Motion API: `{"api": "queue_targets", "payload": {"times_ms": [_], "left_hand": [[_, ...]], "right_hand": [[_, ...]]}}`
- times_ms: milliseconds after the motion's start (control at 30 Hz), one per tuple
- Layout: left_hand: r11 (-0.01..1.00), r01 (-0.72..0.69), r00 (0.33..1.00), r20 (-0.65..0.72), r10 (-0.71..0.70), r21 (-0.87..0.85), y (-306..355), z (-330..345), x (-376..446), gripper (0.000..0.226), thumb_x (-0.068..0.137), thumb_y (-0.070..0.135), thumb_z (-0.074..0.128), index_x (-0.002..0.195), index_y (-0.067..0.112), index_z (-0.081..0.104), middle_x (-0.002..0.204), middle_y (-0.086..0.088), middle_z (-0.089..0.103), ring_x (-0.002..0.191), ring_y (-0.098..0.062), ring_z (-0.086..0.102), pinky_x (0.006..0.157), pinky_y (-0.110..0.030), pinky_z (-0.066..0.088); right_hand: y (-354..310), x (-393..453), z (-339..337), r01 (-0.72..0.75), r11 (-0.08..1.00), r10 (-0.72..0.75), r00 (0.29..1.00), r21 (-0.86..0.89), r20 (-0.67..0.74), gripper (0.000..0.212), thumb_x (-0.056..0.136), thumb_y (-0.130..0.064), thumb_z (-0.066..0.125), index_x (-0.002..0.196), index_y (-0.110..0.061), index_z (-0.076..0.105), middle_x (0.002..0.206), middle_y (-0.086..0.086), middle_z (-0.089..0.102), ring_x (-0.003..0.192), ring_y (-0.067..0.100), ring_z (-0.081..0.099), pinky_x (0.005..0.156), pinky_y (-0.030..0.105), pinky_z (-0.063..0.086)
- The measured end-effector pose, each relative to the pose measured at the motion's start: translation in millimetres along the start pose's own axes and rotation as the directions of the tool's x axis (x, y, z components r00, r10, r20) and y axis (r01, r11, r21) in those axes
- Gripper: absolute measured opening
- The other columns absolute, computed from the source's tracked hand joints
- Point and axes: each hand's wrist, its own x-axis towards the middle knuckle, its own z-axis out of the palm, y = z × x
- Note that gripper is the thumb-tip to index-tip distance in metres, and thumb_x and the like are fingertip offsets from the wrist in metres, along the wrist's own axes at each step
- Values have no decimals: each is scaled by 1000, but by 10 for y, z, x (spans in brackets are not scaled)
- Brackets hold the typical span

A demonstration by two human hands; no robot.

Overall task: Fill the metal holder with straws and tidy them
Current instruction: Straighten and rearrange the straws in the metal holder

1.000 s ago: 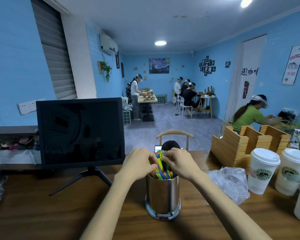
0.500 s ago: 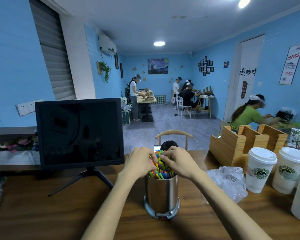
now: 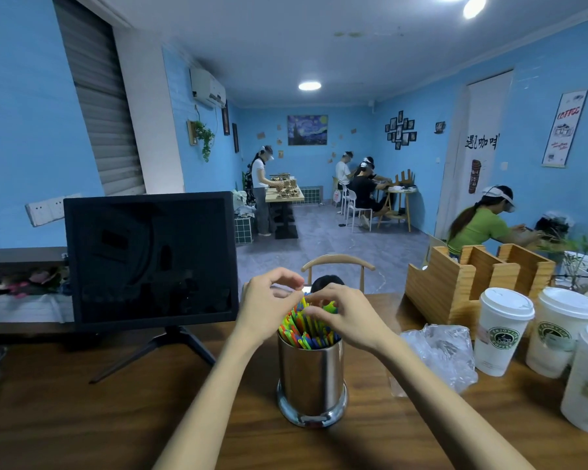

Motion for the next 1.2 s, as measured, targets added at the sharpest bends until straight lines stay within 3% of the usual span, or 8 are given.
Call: {"api": "queue_targets", "payload": {"times_ms": [167, 400, 467, 600, 700, 867, 1033, 1200], "left_hand": [[999, -9, 1000, 23, 9, 31, 23, 15, -13, 18, 81, 17, 82, 82, 33, 73, 85, 14, 74, 69, -8, 72, 75, -41, 61], [870, 77, 985, 96, -141, 488, -155, -117, -42, 31, 63, 63, 84, 74, 36, 75, 73, 13, 67, 73, -5, 64, 66, -29, 54], [838, 78, 978, 123, -170, 540, -138, -86, -51, 27, 66, 59, 84, 73, 35, 75, 72, 14, 67, 73, -6, 63, 63, -27, 51], [811, 68, 971, 148, -187, 581, -96, -41, -25, 14, 73, 46, 82, 75, 36, 73, 74, 13, 65, 74, -8, 61, 65, -26, 49], [795, 46, 952, 215, -219, 604, -75, -39, 27, 9, 74, 40, 80, 74, 35, 73, 75, 12, 66, 77, -12, 64, 71, -29, 54], [773, 12, 911, 312, -270, 634, -66, -52, 98, 20, 77, 39, 81, 96, 36, 79, 88, 10, 69, 87, -14, 65, 78, -31, 56], [739, 0, 908, 310, -283, 674, -63, 10, 119, 4, 76, 27, 77, 78, 30, 78, 85, 9, 75, 88, -16, 68, 81, -36, 59], [695, -9, 908, 298, -296, 719, -76, 44, 138, 11, 82, 29, 77, 93, 26, 79, 98, 3, 74, 92, -18, 66, 75, -31, 54]], "right_hand": [[-16, -4, 73, 5, 1000, -5, 998, -8, -55, 18, 91, -38, 73, 93, -21, 77, 83, -11, 68, 76, 5, 59, 68, 18, 39], [37, 18, 51, -12, 995, 4, 997, -99, -82, 18, 92, -37, 73, 94, -19, 76, 87, -7, 68, 76, 7, 57, 63, 17, 35], [37, 16, 54, -13, 996, 5, 996, -92, -86, 18, 92, -37, 73, 95, -19, 76, 87, -8, 68, 77, 8, 58, 63, 13, 36], [35, 0, 61, -20, 995, 12, 996, -95, -85, 20, 92, -39, 72, 95, -20, 76, 86, -8, 68, 79, 10, 60, 69, 25, 44], [40, -1, 51, -17, 995, 9, 997, -101, -81, 18, 92, -39, 72, 94, -21, 76, 83, -13, 63, 75, 6, 57, 64, 17, 40], [38, -12, 22, -22, 994, 14, 997, -103, -77, 20, 92, -38, 71, 92, -19, 75, 82, -10, 64, 74, 8, 56, 64, 19, 40], [24, -34, -3, -34, 994, 25, 996, -99, -86, 18, 92, -36, 72, 84, -19, 72, 74, -11, 56, 69, 7, 52, 60, 17, 33], [13, -39, -1, -22, 995, 13, 996, -99, -86, 17, 92, -35, 72, 89, -18, 74, 79, -11, 59, 73, 9, 55, 61, 16, 34]]}}
